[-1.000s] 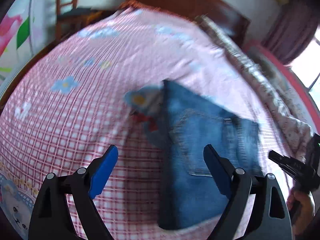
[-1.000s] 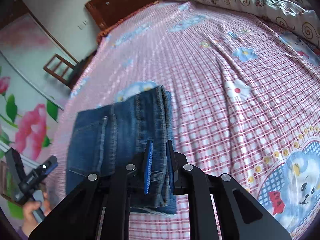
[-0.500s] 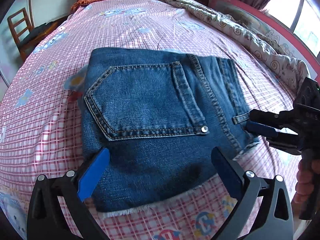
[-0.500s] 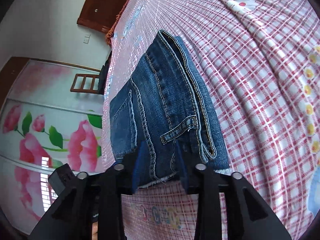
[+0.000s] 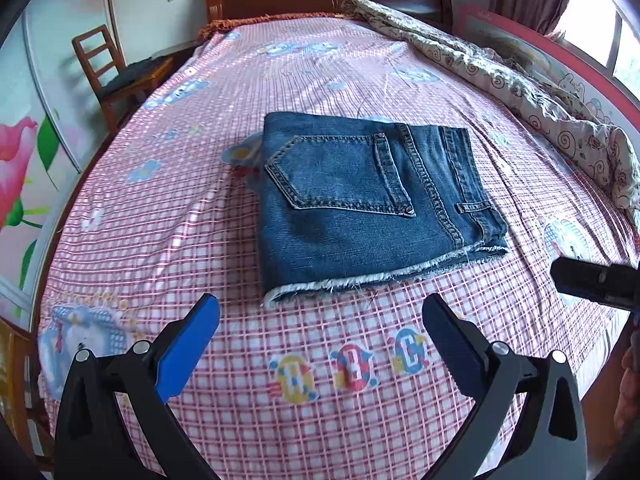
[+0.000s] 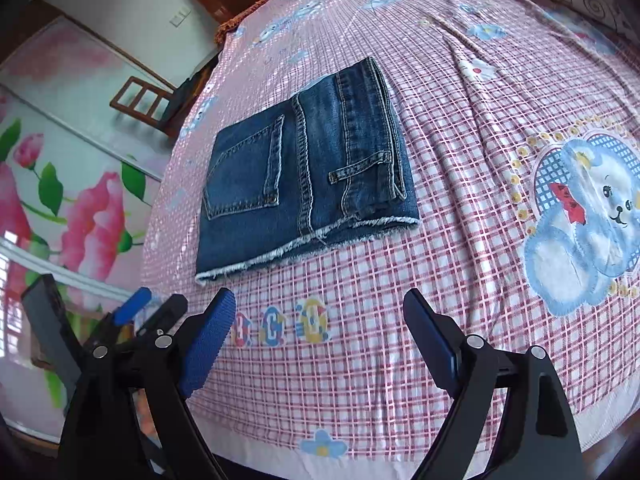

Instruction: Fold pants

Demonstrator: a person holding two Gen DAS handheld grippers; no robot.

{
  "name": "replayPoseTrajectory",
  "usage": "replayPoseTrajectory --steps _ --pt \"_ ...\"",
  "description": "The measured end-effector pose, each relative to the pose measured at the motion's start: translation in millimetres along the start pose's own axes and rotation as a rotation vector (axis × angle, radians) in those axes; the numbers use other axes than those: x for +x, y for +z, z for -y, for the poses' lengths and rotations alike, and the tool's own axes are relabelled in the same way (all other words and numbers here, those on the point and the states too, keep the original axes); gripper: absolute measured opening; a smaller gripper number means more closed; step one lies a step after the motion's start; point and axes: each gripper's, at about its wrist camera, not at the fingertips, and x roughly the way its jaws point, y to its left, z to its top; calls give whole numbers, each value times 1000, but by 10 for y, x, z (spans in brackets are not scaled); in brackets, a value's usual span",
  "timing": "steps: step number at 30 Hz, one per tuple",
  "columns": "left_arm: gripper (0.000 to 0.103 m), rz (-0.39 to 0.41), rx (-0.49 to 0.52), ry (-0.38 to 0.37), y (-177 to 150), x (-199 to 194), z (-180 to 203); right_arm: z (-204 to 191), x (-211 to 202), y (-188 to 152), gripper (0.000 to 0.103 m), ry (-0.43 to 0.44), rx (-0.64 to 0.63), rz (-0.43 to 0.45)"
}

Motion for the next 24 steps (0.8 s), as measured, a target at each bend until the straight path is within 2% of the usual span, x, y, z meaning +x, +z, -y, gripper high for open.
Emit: replayPoseTrajectory --steps 6,8,10,15,19,24 --pt "101 125 3 30 -111 -301 5 -326 -170 -361 85 -173 -205 172" --pt "101 164 4 20 -150 -367 22 -407 -229 -455 85 -205 -262 242" --pt "101 237 14 13 -224 -446 55 -477 -293 -557 85 -237 -313 319" --pt "101 399 41 -12 -448 -618 126 -549 -393 -636 85 -276 -385 479" --pt "101 472 65 -16 -558 -686 181 -518 -519 -661 85 -284 -389 543" --pt "101 535 48 -33 -589 -777 168 -521 -640 -675 85 -266 -371 574"
